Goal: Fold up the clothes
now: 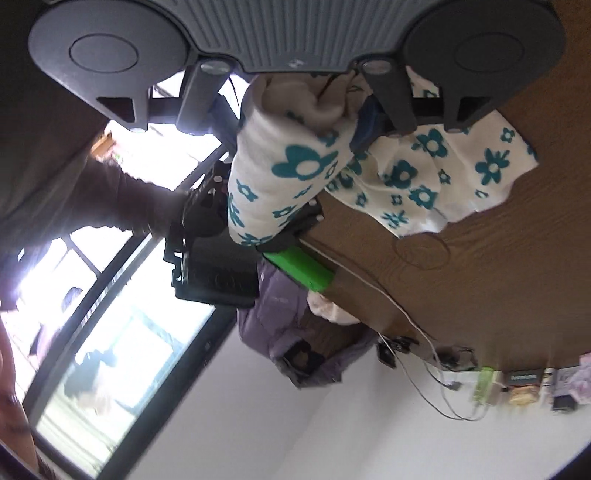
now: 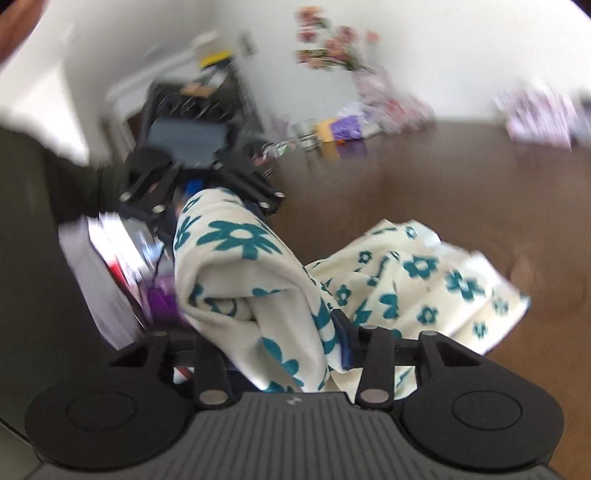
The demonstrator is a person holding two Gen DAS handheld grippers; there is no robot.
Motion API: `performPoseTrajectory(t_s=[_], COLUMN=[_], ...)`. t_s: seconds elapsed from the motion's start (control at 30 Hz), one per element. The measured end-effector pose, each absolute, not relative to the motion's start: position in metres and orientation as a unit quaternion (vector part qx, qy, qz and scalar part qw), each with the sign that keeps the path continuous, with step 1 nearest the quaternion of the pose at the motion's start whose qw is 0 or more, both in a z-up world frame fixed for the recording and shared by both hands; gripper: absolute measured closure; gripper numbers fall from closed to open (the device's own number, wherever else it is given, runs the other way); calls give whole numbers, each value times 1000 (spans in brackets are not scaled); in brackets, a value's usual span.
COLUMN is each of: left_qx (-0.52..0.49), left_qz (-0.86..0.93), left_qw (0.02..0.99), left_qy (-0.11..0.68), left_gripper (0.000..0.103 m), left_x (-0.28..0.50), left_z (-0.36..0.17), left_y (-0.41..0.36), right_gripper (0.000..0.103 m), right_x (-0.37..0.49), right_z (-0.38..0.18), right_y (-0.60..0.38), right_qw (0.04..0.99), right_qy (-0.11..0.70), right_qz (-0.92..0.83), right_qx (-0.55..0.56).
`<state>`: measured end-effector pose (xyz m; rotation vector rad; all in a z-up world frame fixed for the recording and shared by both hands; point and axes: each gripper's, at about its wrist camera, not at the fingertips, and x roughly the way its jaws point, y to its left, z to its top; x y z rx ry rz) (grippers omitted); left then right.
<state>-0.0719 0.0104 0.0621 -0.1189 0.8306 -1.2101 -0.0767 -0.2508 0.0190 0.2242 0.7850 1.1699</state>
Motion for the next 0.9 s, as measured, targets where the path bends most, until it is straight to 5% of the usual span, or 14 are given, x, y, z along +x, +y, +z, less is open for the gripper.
performPoseTrajectory(t_s=[0.1, 0.23, 0.33, 0.47, 0.9], left_qx=[-84, -179, -178, -179, -268], left_qz=[-482, -373, -321, -270, -251], left_qw=[786, 816, 845, 869, 824], left_qy=[377, 404, 390, 373, 432], left_gripper=[31, 32, 31, 13, 11], left_x=[-52, -33, -36, -35, -4], left_z=[52, 26, 28, 39, 12], left_y=[13, 21, 27, 32, 29], right_gripper=[61, 25, 21, 12, 13], right_x=[-43, -37, -52, -68, -35], right_z=[12, 21, 33, 40, -4], right_y=[-264, -274, -274, -272, -266], right_qw=[733, 786, 841, 884, 863], right_qy=[414, 379, 340, 309, 355], right_qz=[484, 404, 352, 286, 185], right_qx=[238, 275, 230, 201, 308])
